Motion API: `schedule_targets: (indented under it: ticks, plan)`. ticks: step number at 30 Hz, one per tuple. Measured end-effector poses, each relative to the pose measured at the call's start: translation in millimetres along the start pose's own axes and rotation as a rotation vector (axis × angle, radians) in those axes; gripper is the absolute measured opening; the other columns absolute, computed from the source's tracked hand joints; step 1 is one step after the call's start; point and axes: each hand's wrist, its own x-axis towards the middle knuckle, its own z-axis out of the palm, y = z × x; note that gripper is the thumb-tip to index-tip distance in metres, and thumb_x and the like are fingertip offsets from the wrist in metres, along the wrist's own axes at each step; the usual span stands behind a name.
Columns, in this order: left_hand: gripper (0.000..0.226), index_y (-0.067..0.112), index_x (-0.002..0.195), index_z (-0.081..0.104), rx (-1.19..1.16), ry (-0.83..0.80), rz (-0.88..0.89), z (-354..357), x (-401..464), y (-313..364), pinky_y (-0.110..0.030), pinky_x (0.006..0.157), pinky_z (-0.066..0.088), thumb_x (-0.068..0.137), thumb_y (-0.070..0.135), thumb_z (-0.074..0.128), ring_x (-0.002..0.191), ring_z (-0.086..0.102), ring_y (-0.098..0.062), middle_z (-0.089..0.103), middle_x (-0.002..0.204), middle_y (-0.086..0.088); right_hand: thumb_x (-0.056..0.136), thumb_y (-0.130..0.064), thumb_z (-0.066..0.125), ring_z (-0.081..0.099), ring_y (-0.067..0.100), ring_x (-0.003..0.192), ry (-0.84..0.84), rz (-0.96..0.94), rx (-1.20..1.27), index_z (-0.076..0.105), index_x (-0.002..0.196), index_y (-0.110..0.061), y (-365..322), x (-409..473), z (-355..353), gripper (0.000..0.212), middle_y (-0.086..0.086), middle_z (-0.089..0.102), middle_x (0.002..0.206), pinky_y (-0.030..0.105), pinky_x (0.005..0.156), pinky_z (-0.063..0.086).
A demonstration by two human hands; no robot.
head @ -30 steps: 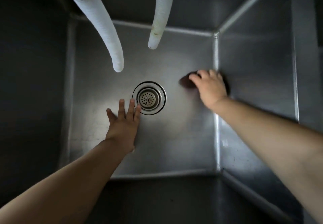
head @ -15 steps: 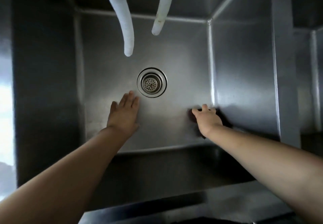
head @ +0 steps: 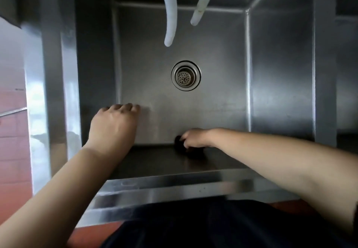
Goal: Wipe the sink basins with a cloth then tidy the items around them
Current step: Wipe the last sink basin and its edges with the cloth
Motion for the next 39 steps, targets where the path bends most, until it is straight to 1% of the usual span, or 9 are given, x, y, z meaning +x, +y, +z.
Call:
schedule_targets:
  ticks: [2,6,10,13,17,25,30,35,39]
  plan:
    - [0.035,0.010,0.096,0.066,0.044,-0.002,-0.001,-9,-8,-6,-0.036,0.064,0.050,0.062,0.011,0.077,0.076,0.066,-0.032,0.069,0.084,-0.008,0.081,-0.010,0.055,0.057,0.021,0.072,-0.042,-0.066,0.062,0.066,0.098,-0.006,-29,3,11,0.020,0.008,0.062,0.082,0.023,0.060,0.043]
    - [0.043,0.007,0.091,0.068,0.083,0.000,-0.005,-20,-19,-16,-0.036,0.062,0.051,0.049,0.009,0.081,0.072,0.066,-0.035,0.070,0.081,-0.011,0.079,-0.013,0.060,0.062,0.022,0.093,-0.087,-0.187,0.083,0.065,0.118,-0.013,-68,2,26,0.039,0.007,0.068,0.105,0.031,0.088,0.050]
    - [0.046,0.006,0.091,0.069,0.105,0.018,0.009,-17,-26,-17,-0.033,0.060,0.049,0.047,0.006,0.082,0.070,0.065,-0.034,0.070,0.080,-0.011,0.081,-0.003,0.051,0.052,0.015,0.078,-0.123,-0.255,-0.029,0.057,0.130,-0.024,-63,-23,19,0.053,0.003,0.061,0.092,0.015,0.060,0.041]
    - [0.039,0.005,0.087,0.070,0.083,0.070,0.007,-13,-29,-12,-0.033,0.057,0.050,0.050,-0.001,0.079,0.067,0.066,-0.034,0.070,0.077,-0.012,0.088,-0.003,0.046,0.050,0.008,0.071,-0.070,-0.140,-0.119,0.053,0.133,-0.026,-24,-42,5,0.052,-0.001,0.057,0.100,0.001,0.047,0.035]
    - [0.038,0.007,0.087,0.072,0.072,0.088,0.020,-14,-30,-5,-0.033,0.056,0.052,0.051,0.001,0.080,0.068,0.066,-0.033,0.071,0.077,-0.011,0.087,-0.004,0.043,0.057,0.020,0.102,-0.001,0.084,-0.279,0.053,0.133,-0.028,50,-81,-23,0.052,0.003,0.059,0.125,0.023,0.088,0.045]
    - [0.041,0.012,0.092,0.070,0.098,0.169,0.081,-32,-43,-15,-0.033,0.060,0.052,0.053,0.003,0.077,0.072,0.066,-0.031,0.071,0.081,-0.007,0.095,-0.012,0.036,0.057,0.027,0.105,0.128,0.236,-0.387,0.062,0.119,-0.006,79,-148,-33,0.036,0.013,0.061,0.122,0.025,0.076,0.042]
    - [0.041,0.015,0.087,0.070,0.092,0.234,0.092,-37,-56,-32,-0.030,0.057,0.049,0.048,0.001,0.075,0.069,0.065,-0.029,0.070,0.078,-0.003,0.082,-0.005,0.042,0.059,0.017,0.099,0.324,-0.029,-0.037,0.069,0.111,-0.028,25,-170,0,0.046,-0.002,0.067,0.107,0.020,0.078,0.044]
    - [0.036,0.008,0.079,0.069,0.038,0.354,0.107,-50,-81,-46,-0.032,0.054,0.049,0.047,-0.008,0.070,0.065,0.065,-0.031,0.068,0.072,-0.008,0.082,-0.006,0.047,0.045,0.021,0.124,0.386,-0.423,-0.210,0.054,0.131,-0.033,-56,-166,48,0.056,-0.004,0.050,0.139,0.020,0.105,0.029]
    - [0.030,0.013,0.083,0.067,0.045,0.372,0.030,-42,-98,-66,-0.034,0.057,0.050,0.058,-0.004,0.064,0.075,0.064,-0.029,0.068,0.078,-0.003,0.085,-0.008,0.045,0.037,0.022,0.116,0.377,-0.666,-0.410,0.045,0.138,-0.035,-109,-151,80,0.060,-0.006,0.037,0.146,0.025,0.109,0.025]
